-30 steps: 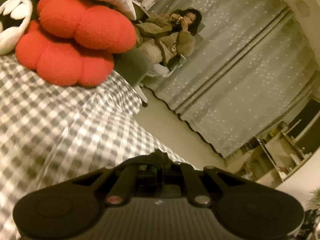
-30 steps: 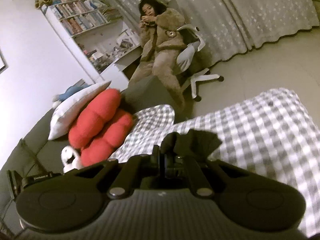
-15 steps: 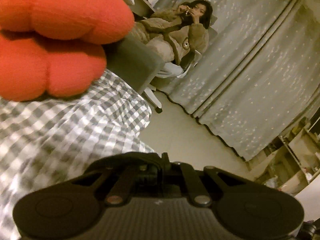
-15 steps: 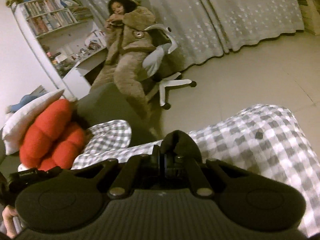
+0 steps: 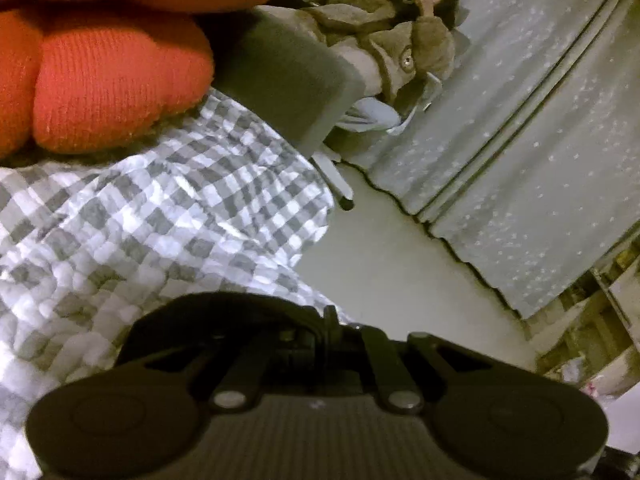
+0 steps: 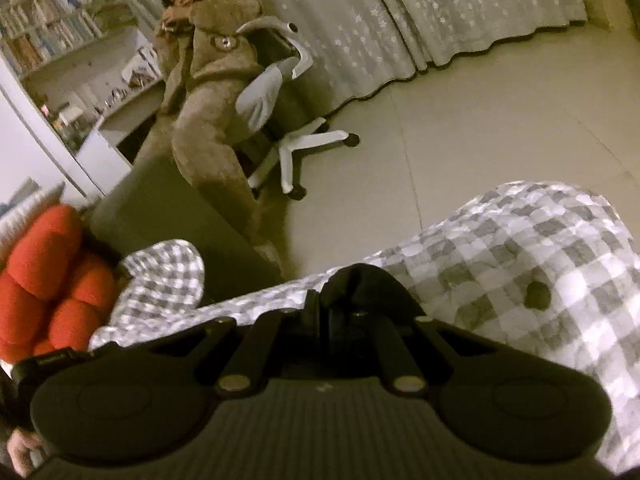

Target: Fold clothes

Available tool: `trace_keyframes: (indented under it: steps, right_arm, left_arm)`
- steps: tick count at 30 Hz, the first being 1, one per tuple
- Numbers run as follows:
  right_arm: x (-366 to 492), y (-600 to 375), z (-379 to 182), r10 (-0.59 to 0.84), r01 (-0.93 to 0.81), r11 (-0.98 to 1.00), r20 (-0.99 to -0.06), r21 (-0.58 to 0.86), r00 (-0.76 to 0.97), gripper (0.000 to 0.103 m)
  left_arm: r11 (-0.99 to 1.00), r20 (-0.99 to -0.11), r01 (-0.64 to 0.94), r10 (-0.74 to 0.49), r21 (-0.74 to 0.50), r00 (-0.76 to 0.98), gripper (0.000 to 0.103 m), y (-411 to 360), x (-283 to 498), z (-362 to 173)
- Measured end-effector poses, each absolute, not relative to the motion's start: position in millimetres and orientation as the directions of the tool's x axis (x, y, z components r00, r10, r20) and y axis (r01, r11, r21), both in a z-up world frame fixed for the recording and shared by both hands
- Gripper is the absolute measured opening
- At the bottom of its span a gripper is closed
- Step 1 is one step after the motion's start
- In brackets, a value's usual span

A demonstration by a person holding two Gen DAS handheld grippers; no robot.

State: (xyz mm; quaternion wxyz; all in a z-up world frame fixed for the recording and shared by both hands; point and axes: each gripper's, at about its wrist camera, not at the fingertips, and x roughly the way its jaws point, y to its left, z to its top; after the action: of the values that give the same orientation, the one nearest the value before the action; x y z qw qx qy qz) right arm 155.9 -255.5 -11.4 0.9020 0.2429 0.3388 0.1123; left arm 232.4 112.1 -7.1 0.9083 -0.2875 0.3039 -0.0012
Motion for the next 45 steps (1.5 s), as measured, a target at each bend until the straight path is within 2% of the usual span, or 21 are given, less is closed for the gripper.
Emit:
trace_keyframes:
  steps: [4,6,7,8,9,11,12,20,31,40,42,45]
  right_arm:
    - [157.8,-252.7,-13.5,0.355,-0.032,0.871,-0.581,0.491,0.733,0.010]
    - [155.1,-254.8,-10.6,0.358,-0.027,0.865,-0.578,0.501,0.733,0.013]
    - [153.5,-255.8,-7.7,0.362,-0.030,0.863,-0.576,0.504,0.733,0.014]
    - [151.9,-256.9,-4.7,0.367,-0.033,0.861,-0.575,0.507,0.732,0.016]
    - [150.2,-257.9,-1.8,0.371,-0.036,0.860,-0.573,0.510,0.731,0.017]
    - [140.5,-259.4,5.4,0.376,-0.053,0.861,-0.562,0.505,0.737,0.033]
    - [137.6,-259.2,8.7,0.382,-0.068,0.862,-0.555,0.503,0.739,0.036]
    - [128.3,-236.6,13.6,0.425,-0.169,0.876,-0.557,0.452,0.714,0.036]
    - [166.5,-186.8,-8.2,0.415,-0.232,0.904,-0.612,0.358,0.673,0.036]
    - [196.5,-203.8,-18.3,0.370,-0.130,0.905,-0.599,0.404,0.710,0.036]
    - [190.5,-210.9,-16.3,0.368,-0.112,0.900,-0.595,0.422,0.715,0.036]
    - [177.9,-222.4,-12.0,0.372,-0.092,0.888,-0.588,0.450,0.718,0.038]
  left_arm:
    - [0.831,-0.558,-0.189,-0.165,-0.523,0.813,0.008,110.2,231.2,-8.4]
    - [0.820,-0.550,-0.191,-0.171,-0.540,0.817,0.024,112.3,225.8,-3.4]
    - [0.814,-0.546,-0.192,-0.174,-0.548,0.820,0.036,113.4,223.1,-0.9]
    - [0.814,-0.537,-0.185,-0.176,-0.551,0.825,0.041,114.4,218.9,2.1]
    - [0.813,-0.529,-0.179,-0.177,-0.554,0.830,0.042,115.4,214.8,5.0]
    - [0.818,-0.529,-0.160,-0.196,-0.553,0.826,0.043,117.5,206.1,9.3]
    - [0.821,-0.534,-0.153,-0.204,-0.550,0.821,0.043,118.1,202.2,9.8]
    - [0.874,-0.577,-0.085,-0.241,-0.479,0.780,0.043,117.4,173.2,4.4]
    - [0.921,-0.606,-0.031,-0.229,-0.387,0.762,0.043,98.6,225.7,-1.8]
    - [0.833,-0.550,-0.143,-0.214,-0.534,0.808,0.042,123.9,265.7,-14.2]
    - [0.819,-0.552,-0.169,-0.203,-0.549,0.809,0.045,125.8,259.7,-10.7]
    - [0.817,-0.556,-0.190,-0.182,-0.545,0.811,0.055,126.8,240.2,-4.5]
